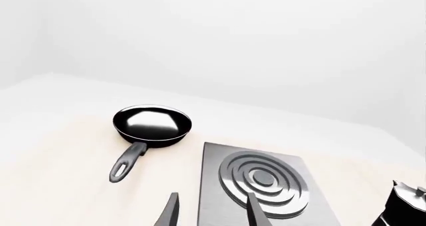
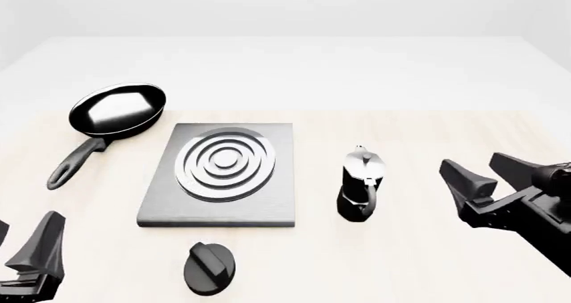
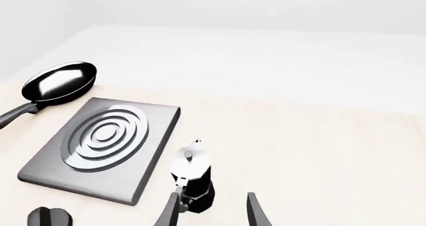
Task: Turn on the stove and put the moka pot on it.
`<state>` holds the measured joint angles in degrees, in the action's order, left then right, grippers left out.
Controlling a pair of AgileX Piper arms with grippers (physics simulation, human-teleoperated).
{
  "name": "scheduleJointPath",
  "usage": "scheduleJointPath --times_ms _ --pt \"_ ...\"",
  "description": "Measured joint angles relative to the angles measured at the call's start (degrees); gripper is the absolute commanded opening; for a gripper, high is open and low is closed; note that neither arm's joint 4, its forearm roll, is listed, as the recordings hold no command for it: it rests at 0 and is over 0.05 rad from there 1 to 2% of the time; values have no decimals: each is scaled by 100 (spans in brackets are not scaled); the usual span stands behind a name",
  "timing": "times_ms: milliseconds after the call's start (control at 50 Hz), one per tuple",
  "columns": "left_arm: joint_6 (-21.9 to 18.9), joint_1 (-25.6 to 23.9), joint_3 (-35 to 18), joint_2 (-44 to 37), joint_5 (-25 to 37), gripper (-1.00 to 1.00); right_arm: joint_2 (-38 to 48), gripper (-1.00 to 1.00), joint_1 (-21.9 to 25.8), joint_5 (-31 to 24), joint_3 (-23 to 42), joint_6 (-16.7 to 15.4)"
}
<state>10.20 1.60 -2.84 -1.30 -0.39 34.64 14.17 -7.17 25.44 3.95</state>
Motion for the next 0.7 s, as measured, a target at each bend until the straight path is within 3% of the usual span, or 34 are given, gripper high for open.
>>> scheduleJointPath --times_ms 700 --pt "63 -47 91 27 -81 100 1379 100 488 1214 -216 218"
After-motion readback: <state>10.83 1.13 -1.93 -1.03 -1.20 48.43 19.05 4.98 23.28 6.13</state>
